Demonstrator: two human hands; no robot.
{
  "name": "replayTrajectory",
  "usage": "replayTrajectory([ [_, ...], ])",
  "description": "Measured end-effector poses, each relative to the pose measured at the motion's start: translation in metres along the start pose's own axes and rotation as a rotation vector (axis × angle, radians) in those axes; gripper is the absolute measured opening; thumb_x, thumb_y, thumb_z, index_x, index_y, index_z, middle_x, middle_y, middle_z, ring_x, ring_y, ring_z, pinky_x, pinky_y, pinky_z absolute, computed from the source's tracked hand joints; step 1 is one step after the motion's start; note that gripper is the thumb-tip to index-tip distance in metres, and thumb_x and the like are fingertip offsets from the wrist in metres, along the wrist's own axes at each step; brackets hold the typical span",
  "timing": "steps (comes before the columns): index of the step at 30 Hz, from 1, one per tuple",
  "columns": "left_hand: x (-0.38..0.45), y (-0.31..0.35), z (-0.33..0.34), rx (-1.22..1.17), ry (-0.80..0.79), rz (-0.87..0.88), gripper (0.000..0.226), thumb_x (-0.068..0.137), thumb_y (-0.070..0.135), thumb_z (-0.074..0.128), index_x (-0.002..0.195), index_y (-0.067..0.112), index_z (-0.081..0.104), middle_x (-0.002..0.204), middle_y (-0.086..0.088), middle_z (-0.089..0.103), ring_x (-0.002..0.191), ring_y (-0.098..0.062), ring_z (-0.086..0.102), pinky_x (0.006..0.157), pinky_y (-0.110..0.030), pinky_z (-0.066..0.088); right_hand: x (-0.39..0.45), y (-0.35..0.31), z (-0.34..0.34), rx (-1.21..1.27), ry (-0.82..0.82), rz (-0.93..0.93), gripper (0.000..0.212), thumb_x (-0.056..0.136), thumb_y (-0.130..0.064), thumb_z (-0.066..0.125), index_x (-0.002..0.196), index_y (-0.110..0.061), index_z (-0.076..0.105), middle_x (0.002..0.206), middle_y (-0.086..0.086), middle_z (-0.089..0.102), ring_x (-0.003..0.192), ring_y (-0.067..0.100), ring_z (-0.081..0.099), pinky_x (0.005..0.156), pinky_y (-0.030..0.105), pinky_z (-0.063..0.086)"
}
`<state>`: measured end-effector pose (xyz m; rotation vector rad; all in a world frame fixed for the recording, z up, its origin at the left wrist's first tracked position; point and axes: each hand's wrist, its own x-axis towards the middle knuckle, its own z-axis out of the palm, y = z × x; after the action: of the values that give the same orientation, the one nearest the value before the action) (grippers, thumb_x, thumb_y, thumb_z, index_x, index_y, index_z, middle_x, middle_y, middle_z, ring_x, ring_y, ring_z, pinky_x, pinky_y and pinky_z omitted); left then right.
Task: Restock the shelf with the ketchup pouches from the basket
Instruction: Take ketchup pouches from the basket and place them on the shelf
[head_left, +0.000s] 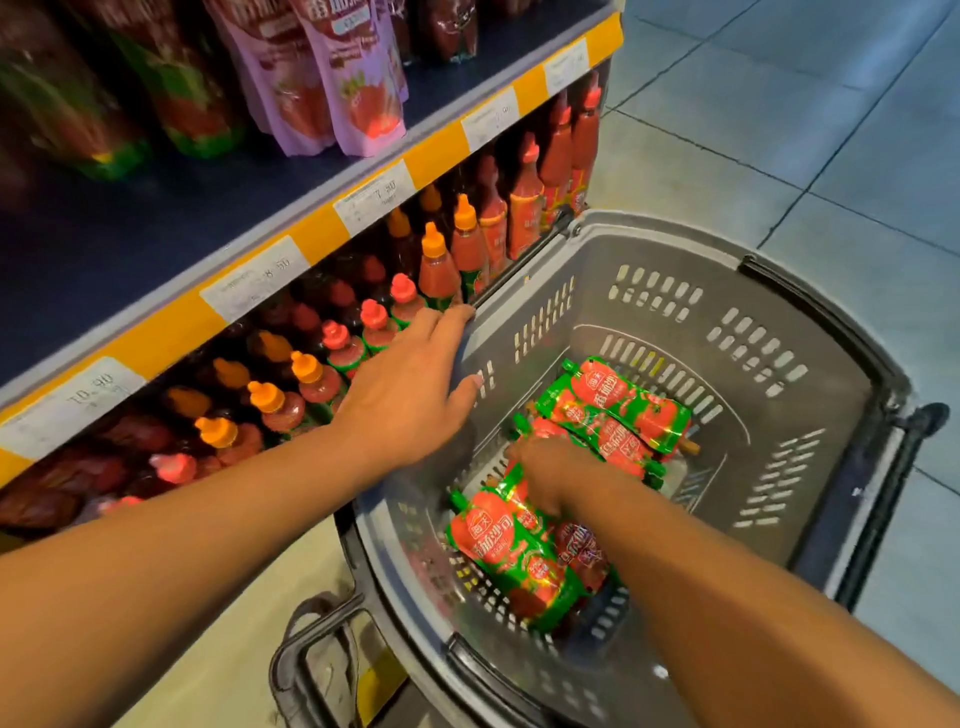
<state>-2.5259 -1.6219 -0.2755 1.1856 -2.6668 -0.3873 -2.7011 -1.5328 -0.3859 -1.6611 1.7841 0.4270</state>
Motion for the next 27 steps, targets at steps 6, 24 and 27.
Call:
replayTrajectory([
  [6, 0.000, 0.001, -0.003, -0.060, -0.024, -0.024, 0.067, 0.096, 0.049, 0.061, 0.152, 0.029, 0.030, 0.140, 0.000, 0.046, 0.123, -0.028, 0.056, 0.083, -0.050, 0.055, 0.020, -0.021, 0.015, -0.181, 0.109, -0.187, 0.055, 0.077, -0.023, 0.068, 0.132, -0.023, 0.063, 0.134, 0.007, 0.061, 0.129, 0.031, 0.055, 0.104, 0.048, 0.049],
  [24, 0.001, 0.006, -0.008, -0.121, -0.048, -0.060, 0.073, 0.092, 0.069, 0.045, 0.154, 0.034, 0.028, 0.145, 0.004, 0.047, 0.129, -0.024, 0.053, 0.090, -0.052, 0.054, -0.008, -0.018, -0.008, 0.255, 0.050, -0.256, 0.042, 0.082, -0.016, 0.083, 0.070, -0.021, 0.043, 0.068, -0.005, 0.048, 0.061, 0.015, 0.046, 0.055, 0.030, 0.032],
  [27, 0.000, 0.005, -0.012, -0.198, -0.019, -0.032, 0.070, 0.094, 0.067, 0.047, 0.153, 0.030, 0.035, 0.149, 0.010, 0.043, 0.135, -0.017, 0.048, 0.096, -0.046, 0.051, -0.038, -0.005, -0.035, 0.362, 0.134, -0.302, 0.028, 0.080, -0.022, 0.087, 0.080, -0.020, 0.060, 0.070, -0.002, 0.060, 0.066, 0.018, 0.058, 0.062, 0.039, 0.047],
])
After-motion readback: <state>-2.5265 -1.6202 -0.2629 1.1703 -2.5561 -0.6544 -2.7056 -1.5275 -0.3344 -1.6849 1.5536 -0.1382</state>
